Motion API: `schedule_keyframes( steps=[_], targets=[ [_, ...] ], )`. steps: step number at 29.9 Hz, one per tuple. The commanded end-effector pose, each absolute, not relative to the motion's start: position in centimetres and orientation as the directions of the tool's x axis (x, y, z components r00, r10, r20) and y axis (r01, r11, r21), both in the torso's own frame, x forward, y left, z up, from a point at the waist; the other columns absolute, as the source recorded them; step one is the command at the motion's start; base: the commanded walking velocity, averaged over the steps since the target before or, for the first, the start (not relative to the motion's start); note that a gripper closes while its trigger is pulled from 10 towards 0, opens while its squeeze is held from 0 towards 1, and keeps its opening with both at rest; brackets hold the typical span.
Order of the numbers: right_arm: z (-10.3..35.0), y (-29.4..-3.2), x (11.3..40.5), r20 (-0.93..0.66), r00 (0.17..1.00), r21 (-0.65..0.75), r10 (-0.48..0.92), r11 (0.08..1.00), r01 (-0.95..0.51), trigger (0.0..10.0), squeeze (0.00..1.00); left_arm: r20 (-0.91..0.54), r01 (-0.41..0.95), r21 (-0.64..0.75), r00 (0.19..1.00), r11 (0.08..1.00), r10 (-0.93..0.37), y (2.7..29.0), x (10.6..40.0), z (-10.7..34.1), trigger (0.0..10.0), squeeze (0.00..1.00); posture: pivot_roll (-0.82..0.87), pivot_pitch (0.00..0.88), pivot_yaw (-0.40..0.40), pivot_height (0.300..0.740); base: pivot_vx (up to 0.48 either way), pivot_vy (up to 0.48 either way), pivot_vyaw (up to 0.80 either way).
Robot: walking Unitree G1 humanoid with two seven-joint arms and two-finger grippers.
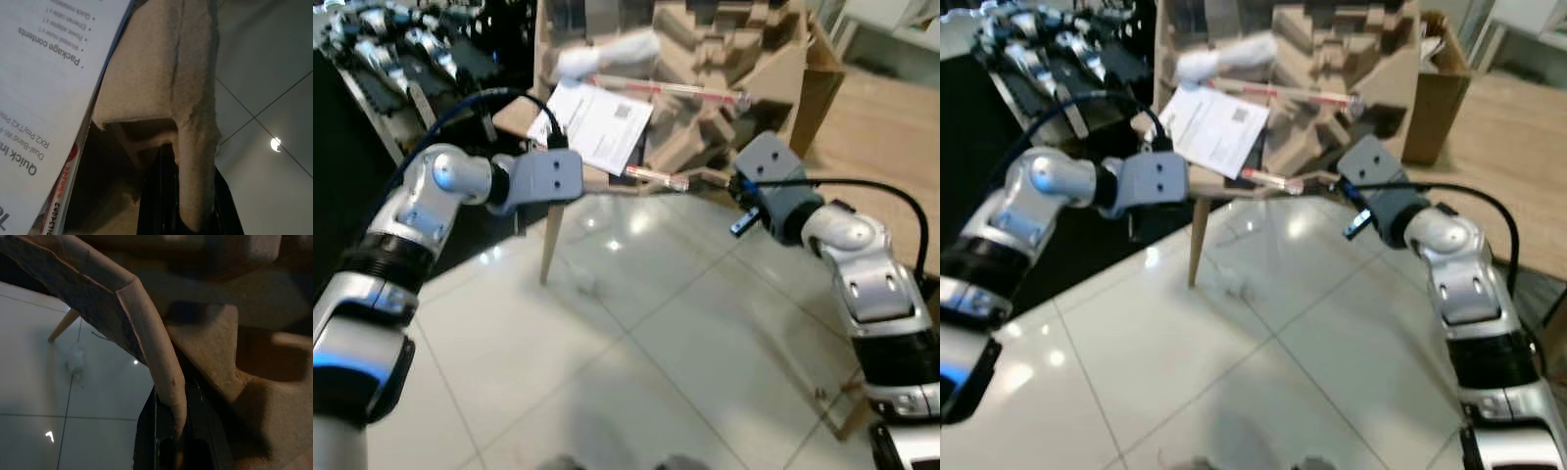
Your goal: Picking trash to rubbish bin
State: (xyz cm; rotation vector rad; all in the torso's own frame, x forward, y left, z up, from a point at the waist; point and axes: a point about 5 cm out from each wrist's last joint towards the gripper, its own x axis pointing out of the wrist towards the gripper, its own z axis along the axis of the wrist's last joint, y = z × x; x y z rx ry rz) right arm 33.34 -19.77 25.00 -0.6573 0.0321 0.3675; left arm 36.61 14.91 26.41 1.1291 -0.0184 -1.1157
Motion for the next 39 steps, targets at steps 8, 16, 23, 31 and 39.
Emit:
schedule_keyframes(
  steps=[8, 16, 23, 31, 39],
  targets=[
    [26.0, -18.9, 33.4, -0.078, 0.938, -0.600, 0.337, 0.736, -0.314, 10.0, 0.00, -0.497, 0.644, 0.748, 0.384, -0.161, -0.778, 11.8, 35.9, 27.3, 10.0, 0.00, -0.05, 0.096, 0.062, 0.740, 0.375, 0.000, -0.23],
    [26.2, -19.1, 33.3, -0.062, 0.942, -0.595, 0.329, 0.746, -0.299, 10.0, 0.00, -0.495, 0.640, 0.750, 0.376, -0.166, -0.783, 11.5, 35.9, 27.4, 10.0, 0.00, -0.06, 0.097, 0.064, 0.740, 0.384, 0.000, -0.60],
    [26.9, -19.3, 33.2, -0.030, 0.944, -0.601, 0.328, 0.749, -0.279, 10.0, 0.00, -0.487, 0.633, 0.756, 0.369, -0.170, -0.791, 11.3, 35.8, 27.7, 10.0, 0.00, -0.06, 0.099, 0.066, 0.740, 0.394, 0.000, 0.00],
    [27.3, -19.4, 33.3, -0.013, 0.946, -0.604, 0.323, 0.752, -0.264, 10.0, 0.00, -0.473, 0.622, 0.763, 0.354, -0.174, -0.807, 10.9, 35.7, 28.3, 10.0, 0.00, -0.06, 0.099, 0.066, 0.740, 0.394, 0.000, 0.00],
    [29.1, -19.1, 33.0, 0.095, 0.935, -0.604, 0.341, 0.766, -0.218, 10.0, 0.00, -0.453, 0.603, 0.777, 0.335, -0.181, -0.826, 10.3, 35.4, 29.2, 10.0, 0.00, -0.07, 0.097, 0.065, 0.740, 0.395, 0.000, 0.00]
  ],
)
